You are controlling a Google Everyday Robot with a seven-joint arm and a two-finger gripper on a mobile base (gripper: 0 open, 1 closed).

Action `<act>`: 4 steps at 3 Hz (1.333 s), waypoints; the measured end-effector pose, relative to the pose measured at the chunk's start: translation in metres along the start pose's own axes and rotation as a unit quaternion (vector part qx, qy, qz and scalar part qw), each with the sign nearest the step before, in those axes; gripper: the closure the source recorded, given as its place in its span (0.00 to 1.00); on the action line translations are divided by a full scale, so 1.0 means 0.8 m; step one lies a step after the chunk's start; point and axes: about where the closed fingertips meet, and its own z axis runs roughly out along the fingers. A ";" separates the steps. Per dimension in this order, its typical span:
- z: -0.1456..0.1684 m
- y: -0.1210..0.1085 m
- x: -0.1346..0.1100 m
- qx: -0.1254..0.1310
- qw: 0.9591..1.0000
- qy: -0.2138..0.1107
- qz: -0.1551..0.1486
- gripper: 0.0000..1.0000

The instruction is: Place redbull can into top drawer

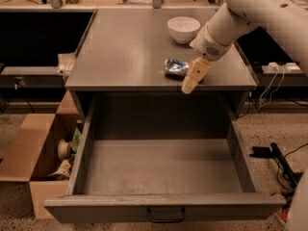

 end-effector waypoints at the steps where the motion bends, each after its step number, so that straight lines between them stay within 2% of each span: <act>1: 0.016 0.001 -0.009 -0.013 1.000 0.005 -0.001 0.00; 3: 0.033 0.000 -0.007 -0.023 1.000 0.010 0.001 0.00; 4: 0.045 0.002 -0.004 -0.027 1.000 0.014 0.006 0.27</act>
Offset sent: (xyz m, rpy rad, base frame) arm 0.0123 0.0156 -0.0280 -0.0188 0.0591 0.0146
